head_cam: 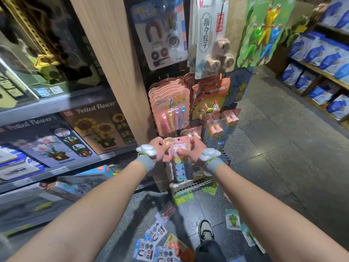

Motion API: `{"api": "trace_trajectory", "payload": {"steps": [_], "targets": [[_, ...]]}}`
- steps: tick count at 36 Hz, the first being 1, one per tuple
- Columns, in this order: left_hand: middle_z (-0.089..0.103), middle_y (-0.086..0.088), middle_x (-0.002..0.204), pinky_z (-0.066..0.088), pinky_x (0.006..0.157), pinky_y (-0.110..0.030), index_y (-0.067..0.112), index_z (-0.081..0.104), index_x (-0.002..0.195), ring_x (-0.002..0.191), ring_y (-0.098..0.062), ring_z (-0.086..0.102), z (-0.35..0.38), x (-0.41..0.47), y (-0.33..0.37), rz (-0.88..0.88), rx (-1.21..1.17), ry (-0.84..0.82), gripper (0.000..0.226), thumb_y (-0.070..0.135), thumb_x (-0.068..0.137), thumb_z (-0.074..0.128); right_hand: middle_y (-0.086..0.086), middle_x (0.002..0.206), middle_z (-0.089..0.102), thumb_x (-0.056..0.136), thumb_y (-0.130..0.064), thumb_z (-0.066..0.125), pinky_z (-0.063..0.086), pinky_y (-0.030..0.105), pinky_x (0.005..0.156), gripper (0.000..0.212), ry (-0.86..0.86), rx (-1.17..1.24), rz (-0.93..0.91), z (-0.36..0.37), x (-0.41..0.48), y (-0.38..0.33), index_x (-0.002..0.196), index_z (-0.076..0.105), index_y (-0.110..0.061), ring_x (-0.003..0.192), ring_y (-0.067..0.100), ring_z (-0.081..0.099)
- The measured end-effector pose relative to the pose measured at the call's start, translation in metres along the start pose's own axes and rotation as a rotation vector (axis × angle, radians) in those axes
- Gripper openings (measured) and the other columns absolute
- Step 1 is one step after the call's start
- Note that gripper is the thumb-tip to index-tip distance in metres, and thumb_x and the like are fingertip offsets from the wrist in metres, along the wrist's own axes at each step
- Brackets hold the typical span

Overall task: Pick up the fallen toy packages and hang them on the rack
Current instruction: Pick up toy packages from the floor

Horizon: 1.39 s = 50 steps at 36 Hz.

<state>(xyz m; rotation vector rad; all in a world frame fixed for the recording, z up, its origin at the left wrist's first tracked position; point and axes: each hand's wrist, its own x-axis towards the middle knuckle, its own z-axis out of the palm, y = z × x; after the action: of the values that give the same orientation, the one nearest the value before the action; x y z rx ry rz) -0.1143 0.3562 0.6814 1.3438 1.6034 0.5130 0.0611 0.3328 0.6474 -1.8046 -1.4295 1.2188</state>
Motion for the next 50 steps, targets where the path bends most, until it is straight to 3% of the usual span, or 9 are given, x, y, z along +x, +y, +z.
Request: {"api": "trace_trajectory", "payload": {"steps": [10,17,21,26,31,34,42,47,50], "targets": [[0.056,-0.015,0.080,0.060,0.059,-0.044,0.016,0.036,0.081,0.054,-0.031,0.068,0.016,0.020,-0.003,-0.125,-0.202,0.027,0.026,0.019,0.100,0.053,0.006,0.108,0.056,0.076,-0.053,0.075,0.050,0.044,0.090,0.070,0.048,-0.048,0.044,-0.009,0.007,0.008,0.122,0.040,-0.013,0.097,0.024,0.059],[0.050,-0.015,0.071,0.043,0.033,-0.024,0.011,0.036,0.076,0.040,-0.023,0.060,0.012,0.032,-0.008,-0.153,-0.252,0.062,0.031,0.017,0.101,0.053,-0.002,0.079,0.046,0.086,-0.049,0.067,0.044,0.038,0.074,0.040,0.025,-0.086,0.059,0.002,0.013,0.001,0.086,0.040,-0.019,0.072,0.018,0.046],[0.053,-0.013,0.070,0.054,0.047,-0.033,0.013,0.036,0.078,0.054,-0.030,0.066,0.012,0.038,-0.012,-0.168,-0.254,0.068,0.029,0.020,0.100,0.055,-0.019,0.079,0.037,0.084,-0.055,0.065,0.043,0.036,0.072,0.041,0.018,-0.063,0.067,0.005,0.015,0.005,0.082,0.042,-0.021,0.073,0.016,0.048],[0.060,-0.017,0.073,0.060,0.073,-0.048,0.013,0.041,0.079,0.063,-0.033,0.069,0.012,0.038,-0.013,-0.157,-0.242,0.068,0.027,0.022,0.099,0.056,0.002,0.079,0.053,0.085,-0.052,0.066,0.043,0.035,0.066,0.038,0.006,-0.073,0.060,0.007,0.012,0.006,0.084,0.047,-0.019,0.067,0.018,0.048],[0.059,-0.018,0.079,0.059,0.058,-0.034,0.011,0.041,0.078,0.059,-0.025,0.066,0.012,0.040,-0.010,-0.114,-0.197,0.061,0.028,0.022,0.101,0.053,0.002,0.080,0.057,0.082,-0.041,0.072,0.052,0.040,0.070,0.031,0.074,-0.122,0.070,0.005,0.010,0.007,0.081,0.051,-0.018,0.068,0.019,0.053],[0.056,-0.015,0.079,0.057,0.051,-0.031,0.008,0.043,0.086,0.051,-0.020,0.064,0.012,0.045,-0.010,-0.114,-0.196,0.053,0.022,0.022,0.100,0.053,0.003,0.083,0.061,0.083,-0.039,0.071,0.053,0.039,0.071,0.027,0.060,-0.101,0.068,0.003,0.009,0.008,0.084,0.054,-0.018,0.070,0.019,0.055],[0.053,-0.009,0.072,0.053,0.064,-0.041,0.011,0.045,0.081,0.054,-0.025,0.057,0.005,0.059,-0.020,-0.094,-0.057,0.090,0.023,0.025,0.096,0.056,0.004,0.101,0.065,0.088,-0.022,0.069,0.050,0.029,0.079,0.024,0.011,0.038,0.016,0.009,0.012,-0.009,0.108,0.067,-0.010,0.089,0.017,0.058],[0.068,-0.017,0.080,0.058,0.077,-0.052,0.013,0.051,0.085,0.074,-0.039,0.067,0.003,0.090,-0.046,-0.104,-0.031,0.073,0.030,0.040,0.083,0.064,0.004,0.108,0.063,0.089,-0.020,0.068,0.050,0.027,0.082,0.036,-0.014,0.041,0.014,0.013,0.022,-0.016,0.124,0.061,-0.014,0.097,0.020,0.061],[0.069,-0.012,0.087,0.053,0.082,-0.041,0.011,0.058,0.092,0.082,-0.034,0.065,-0.004,0.067,-0.024,-0.088,0.069,0.106,0.028,0.037,0.089,0.065,0.005,0.104,0.064,0.090,-0.017,0.068,0.051,0.033,0.088,0.036,-0.035,0.039,0.041,0.016,0.030,-0.017,0.125,0.059,-0.014,0.097,0.022,0.061]]}}
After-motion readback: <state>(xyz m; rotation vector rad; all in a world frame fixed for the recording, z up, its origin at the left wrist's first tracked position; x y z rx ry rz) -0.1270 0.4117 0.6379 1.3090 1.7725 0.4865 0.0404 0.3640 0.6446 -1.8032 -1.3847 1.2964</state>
